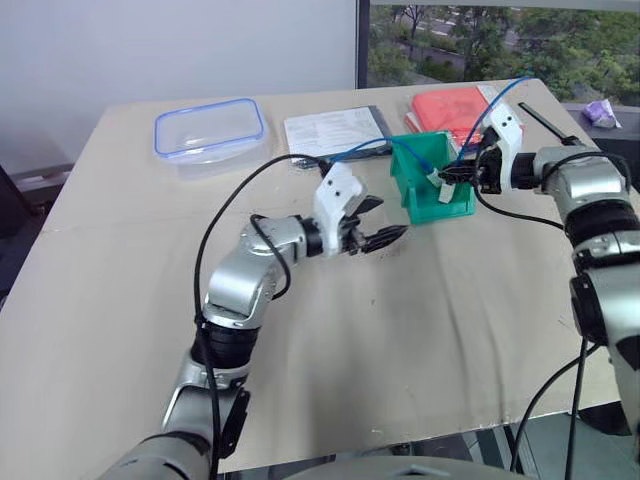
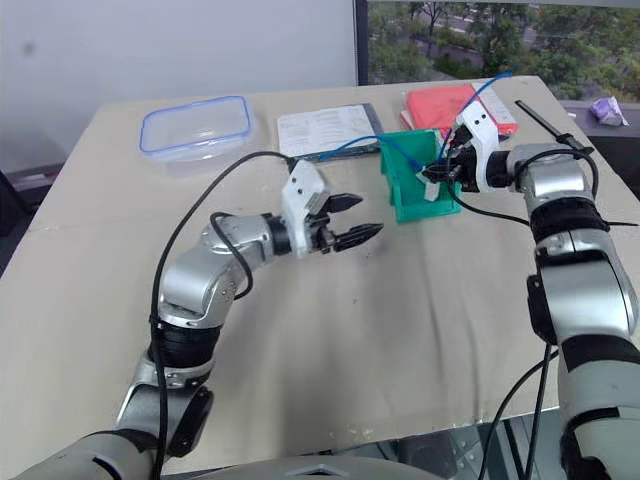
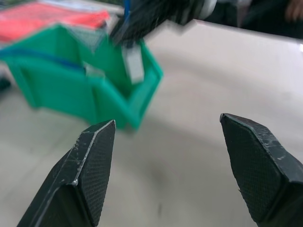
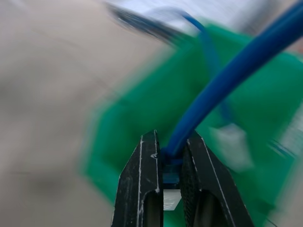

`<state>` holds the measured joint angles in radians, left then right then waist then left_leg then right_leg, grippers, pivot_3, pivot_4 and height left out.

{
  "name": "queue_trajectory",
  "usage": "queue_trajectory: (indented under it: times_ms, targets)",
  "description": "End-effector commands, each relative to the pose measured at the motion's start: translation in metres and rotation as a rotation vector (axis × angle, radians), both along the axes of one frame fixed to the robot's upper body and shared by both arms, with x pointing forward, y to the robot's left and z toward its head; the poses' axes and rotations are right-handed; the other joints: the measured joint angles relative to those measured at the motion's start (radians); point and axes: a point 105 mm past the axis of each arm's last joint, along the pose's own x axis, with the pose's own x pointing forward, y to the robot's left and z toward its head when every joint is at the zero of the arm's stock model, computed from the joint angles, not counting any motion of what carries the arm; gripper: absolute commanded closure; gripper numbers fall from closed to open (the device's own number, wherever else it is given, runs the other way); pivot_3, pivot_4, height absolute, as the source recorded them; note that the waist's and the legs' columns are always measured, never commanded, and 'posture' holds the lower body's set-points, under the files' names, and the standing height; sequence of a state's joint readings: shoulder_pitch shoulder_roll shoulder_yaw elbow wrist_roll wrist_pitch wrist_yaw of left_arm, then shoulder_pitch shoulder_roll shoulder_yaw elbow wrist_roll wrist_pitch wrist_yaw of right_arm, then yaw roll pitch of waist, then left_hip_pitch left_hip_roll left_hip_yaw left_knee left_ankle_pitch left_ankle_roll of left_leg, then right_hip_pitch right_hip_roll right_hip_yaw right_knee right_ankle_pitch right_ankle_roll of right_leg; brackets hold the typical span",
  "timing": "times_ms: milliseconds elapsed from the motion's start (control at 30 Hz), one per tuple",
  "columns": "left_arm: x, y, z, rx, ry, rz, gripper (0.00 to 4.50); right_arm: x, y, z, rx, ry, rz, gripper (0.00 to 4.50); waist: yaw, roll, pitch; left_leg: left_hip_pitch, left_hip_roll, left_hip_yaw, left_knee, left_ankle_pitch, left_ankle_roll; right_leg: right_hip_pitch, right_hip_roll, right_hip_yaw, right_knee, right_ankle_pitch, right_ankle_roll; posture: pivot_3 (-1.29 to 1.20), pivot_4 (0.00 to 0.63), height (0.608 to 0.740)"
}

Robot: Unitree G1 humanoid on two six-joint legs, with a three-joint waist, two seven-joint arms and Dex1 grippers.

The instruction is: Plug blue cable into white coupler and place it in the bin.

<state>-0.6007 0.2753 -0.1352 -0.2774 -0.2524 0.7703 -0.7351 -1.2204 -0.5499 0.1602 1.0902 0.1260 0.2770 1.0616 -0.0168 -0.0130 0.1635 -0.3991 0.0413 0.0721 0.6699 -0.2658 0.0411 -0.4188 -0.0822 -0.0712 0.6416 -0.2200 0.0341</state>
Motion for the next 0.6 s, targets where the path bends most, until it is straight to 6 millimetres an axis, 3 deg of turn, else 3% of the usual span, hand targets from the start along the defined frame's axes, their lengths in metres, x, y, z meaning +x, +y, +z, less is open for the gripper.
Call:
queue_trajectory:
  times_ms: [33, 233, 267, 433, 600]
  targets:
    - [0.007, 0.005, 0.015, -0.003, -0.048, 0.113, 0.87, 0.017, 0.0, 0.036, 0.018, -0.165, -0.09, 3.3, 0.0, 0.0, 0.0, 0.0, 0.0, 0.001, -0.001, 0.0, 0.0, -0.001, 0.0, 0.001, 0.0, 0.0, 0.0, 0.0, 0.15, 0.74]
    - [0.011, 0.011, 0.021, -0.01, -0.066, 0.19, 0.87, 0.021, -0.012, 0.054, 0.031, -0.269, -0.152, 0.34, 0.005, 0.001, 0.001, -0.001, 0.001, 0.001, -0.002, 0.0, 0.0, -0.001, -0.001, 0.0, -0.001, 0.0, 0.0, 0.0, 0.15, 0.74]
    - [0.011, 0.012, 0.021, -0.016, -0.069, 0.194, 0.87, 0.02, -0.017, 0.055, 0.027, -0.276, -0.154, 0.03, 0.006, 0.001, 0.001, -0.001, 0.0, 0.001, -0.001, 0.0, -0.001, -0.001, -0.001, 0.0, -0.001, 0.0, 0.0, 0.0, 0.15, 0.74]
    - [0.013, 0.022, 0.022, -0.01, -0.117, 0.245, 0.87, 0.004, -0.041, 0.044, 0.02, -0.266, -0.095, 0.03, 0.01, 0.001, 0.001, -0.001, -0.002, 0.001, 0.0, 0.0, -0.001, 0.0, -0.004, 0.0, -0.002, 0.0, 0.001, 0.0, 0.15, 0.74]
    - [0.006, 0.062, 0.019, -0.013, -0.223, 0.397, 0.87, -0.042, -0.053, 0.015, 0.139, -0.289, 0.047, 0.03, 0.008, 0.001, 0.001, -0.001, -0.001, 0.0, -0.001, 0.0, -0.001, 0.002, -0.003, 0.0, -0.004, 0.002, 0.004, 0.0, 0.15, 0.74]
